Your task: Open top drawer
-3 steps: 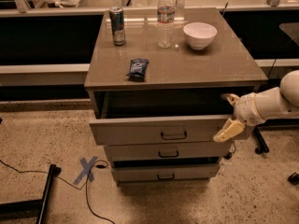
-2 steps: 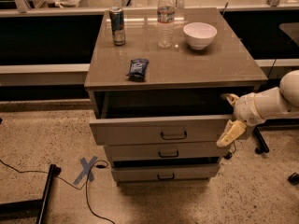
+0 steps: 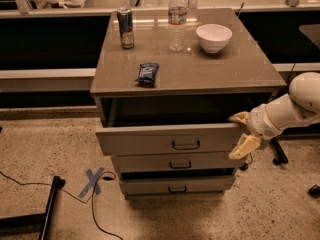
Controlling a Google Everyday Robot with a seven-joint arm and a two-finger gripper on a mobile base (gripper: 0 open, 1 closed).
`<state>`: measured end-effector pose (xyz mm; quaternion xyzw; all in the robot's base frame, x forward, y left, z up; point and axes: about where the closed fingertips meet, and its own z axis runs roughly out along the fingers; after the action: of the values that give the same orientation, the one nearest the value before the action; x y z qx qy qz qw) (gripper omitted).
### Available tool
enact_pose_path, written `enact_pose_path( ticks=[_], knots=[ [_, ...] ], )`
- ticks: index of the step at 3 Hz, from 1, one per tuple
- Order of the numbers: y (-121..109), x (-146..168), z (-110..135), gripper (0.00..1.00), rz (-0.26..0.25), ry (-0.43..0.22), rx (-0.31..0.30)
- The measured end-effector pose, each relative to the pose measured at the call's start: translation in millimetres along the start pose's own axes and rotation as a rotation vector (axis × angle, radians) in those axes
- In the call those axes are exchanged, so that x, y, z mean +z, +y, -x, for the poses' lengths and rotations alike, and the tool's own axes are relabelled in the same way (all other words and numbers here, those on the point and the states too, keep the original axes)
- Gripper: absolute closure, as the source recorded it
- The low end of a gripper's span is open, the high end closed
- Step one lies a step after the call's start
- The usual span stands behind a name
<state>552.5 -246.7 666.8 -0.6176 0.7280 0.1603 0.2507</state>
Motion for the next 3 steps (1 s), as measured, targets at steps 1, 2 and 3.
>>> enact_pose_path(
  ticks=[1,2,3],
  knots=[
    [15.1,0.1,-5.5,0.31,0.045,0.025,0.001],
    [28.2,-10.4,-3.0,0.31,0.064,0.021,-0.016],
    [40.8,-30.2,6.8,0.30,0.079,-0.006,-0.051]
  ],
)
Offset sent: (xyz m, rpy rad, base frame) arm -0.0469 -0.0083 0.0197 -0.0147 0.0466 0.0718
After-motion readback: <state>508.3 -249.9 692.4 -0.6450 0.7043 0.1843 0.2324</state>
